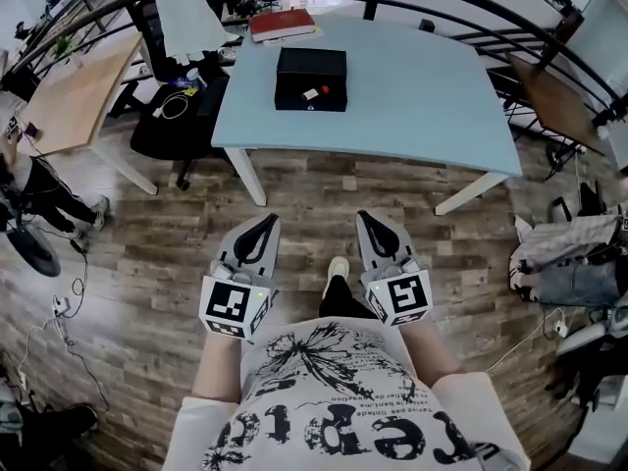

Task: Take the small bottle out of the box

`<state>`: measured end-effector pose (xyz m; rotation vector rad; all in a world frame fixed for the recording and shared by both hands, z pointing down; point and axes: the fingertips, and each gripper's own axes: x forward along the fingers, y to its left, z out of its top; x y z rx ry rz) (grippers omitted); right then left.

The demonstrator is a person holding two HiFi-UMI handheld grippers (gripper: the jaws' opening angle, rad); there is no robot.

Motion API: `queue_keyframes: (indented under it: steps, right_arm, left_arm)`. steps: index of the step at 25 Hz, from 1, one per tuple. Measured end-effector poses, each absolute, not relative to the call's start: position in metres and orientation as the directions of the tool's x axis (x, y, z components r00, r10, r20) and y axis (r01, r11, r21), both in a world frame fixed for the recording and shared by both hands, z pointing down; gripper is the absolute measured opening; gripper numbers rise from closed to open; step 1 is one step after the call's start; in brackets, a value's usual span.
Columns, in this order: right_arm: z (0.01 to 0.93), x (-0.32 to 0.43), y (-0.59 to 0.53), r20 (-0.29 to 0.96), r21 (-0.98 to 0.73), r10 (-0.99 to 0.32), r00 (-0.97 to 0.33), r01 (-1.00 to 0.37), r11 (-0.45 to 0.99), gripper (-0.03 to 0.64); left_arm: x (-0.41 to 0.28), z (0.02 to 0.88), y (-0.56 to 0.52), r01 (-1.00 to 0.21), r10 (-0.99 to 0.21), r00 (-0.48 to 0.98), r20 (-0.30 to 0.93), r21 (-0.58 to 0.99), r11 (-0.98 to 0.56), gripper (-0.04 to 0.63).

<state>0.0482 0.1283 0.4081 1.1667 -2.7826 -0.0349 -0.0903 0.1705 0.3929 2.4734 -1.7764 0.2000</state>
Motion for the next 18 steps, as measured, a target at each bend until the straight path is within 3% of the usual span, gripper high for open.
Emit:
queue_keyframes:
  steps: [18]
  right_arm:
    - [0.403, 0.066, -0.124, 0.108, 0.067, -0.653, -0.749, -0.65, 0.757, 0.011]
  left_arm:
    - [-0.069, 0.407, -0.088, -0.966, -0.941, 0.25, 0.228, -0.009, -0.259, 0.021]
